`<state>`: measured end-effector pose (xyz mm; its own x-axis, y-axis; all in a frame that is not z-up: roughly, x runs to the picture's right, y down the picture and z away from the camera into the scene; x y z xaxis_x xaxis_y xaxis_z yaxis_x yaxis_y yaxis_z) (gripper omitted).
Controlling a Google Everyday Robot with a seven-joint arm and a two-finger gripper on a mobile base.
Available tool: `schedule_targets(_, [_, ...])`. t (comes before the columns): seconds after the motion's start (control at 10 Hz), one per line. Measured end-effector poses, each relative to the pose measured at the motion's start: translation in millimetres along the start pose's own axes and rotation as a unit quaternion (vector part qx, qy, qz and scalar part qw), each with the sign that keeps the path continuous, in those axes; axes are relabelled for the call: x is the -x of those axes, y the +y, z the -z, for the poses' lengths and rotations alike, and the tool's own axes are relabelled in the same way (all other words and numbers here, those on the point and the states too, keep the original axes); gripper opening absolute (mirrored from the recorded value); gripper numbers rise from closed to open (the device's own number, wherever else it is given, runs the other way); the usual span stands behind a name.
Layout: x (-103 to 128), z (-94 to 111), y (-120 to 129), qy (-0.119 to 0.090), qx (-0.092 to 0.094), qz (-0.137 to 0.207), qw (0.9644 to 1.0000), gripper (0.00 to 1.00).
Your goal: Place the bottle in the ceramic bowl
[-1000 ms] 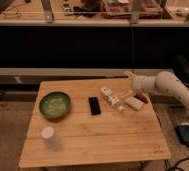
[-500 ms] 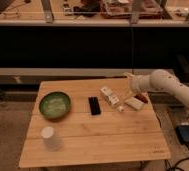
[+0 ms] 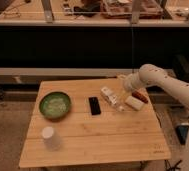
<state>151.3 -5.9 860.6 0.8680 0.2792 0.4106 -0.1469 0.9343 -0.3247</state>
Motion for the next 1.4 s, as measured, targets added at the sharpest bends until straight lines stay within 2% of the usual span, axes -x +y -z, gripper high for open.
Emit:
schedule_targets(0.2, [-7.5,-13.0,0.3,0.007,0.009,-0.022,0.9997,0.8])
schedule_targets(0.3, [-19.5,-21.0,-4.2,0.02,0.004,-0.037,0.9991,0.8])
schedule_targets(0.5, [-33.1,-29.9,-8.5,0.025,-0.008,-0.065,0.9975,0.8])
schedule_targets(0.8, [-37.1,-45.9,-0.6,0.014,-0.013,-0.099,0.9949,0.8])
schedule_targets(1.2, [-25.1,-57.9,24.8,0.002,-0.003,-0.1,0.995,0.8])
schedule_targets(1.4, [-24.5,-69.4,37.6,-0.005,0.005,-0.114,0.9934,0.8])
